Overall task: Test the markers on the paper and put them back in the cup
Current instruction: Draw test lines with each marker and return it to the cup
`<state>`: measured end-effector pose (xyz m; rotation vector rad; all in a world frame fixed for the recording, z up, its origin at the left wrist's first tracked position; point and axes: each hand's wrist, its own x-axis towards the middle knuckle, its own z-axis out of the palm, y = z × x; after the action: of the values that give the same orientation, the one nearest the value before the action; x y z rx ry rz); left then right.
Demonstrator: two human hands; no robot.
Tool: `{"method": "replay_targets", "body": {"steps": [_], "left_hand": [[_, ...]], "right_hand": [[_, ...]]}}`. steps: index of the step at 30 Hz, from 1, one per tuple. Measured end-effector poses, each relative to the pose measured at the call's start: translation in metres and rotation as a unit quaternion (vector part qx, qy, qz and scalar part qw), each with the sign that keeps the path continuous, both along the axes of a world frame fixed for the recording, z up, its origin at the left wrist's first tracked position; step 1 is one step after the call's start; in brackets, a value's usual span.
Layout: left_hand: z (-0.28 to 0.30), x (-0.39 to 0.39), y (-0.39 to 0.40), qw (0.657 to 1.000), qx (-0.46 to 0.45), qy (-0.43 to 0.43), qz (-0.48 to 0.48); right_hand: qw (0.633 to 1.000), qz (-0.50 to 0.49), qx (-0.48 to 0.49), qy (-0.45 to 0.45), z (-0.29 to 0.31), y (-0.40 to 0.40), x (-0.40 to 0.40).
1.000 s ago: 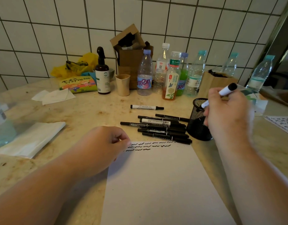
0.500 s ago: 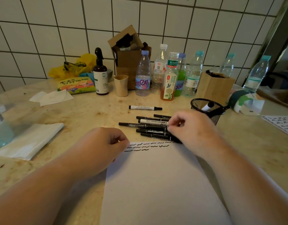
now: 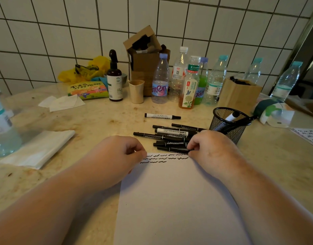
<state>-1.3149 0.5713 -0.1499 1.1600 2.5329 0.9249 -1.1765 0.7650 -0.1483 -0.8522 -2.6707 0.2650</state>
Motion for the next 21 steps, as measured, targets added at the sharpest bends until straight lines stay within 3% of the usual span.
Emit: {"method": "replay_targets", "body": {"steps": [4, 14, 18, 21], "left_hand": [[0.000, -0.001, 0.000, 1.000, 0.005, 0.004, -0.004], [-0.001, 0.001, 0.003, 0.999, -0.010, 0.007, -0.035], [-0.002, 0.002, 0.001, 0.999, -0.014, 0.011, -0.042], [-0.002, 0.003, 0.001, 0.999, -0.010, 0.013, -0.043]], "right_hand": [[1.000, 0.005, 0.004, -0.029, -0.001, 0.000, -0.001], [0.999, 0.031, -0.031, 0.010, 0.005, -0.006, -0.004], [0.990, 0.016, -0.138, 0.033, 0.029, -0.010, 0.000], [0.985, 0.003, -0.170, -0.015, 0.050, -0.015, 0.007]]}}
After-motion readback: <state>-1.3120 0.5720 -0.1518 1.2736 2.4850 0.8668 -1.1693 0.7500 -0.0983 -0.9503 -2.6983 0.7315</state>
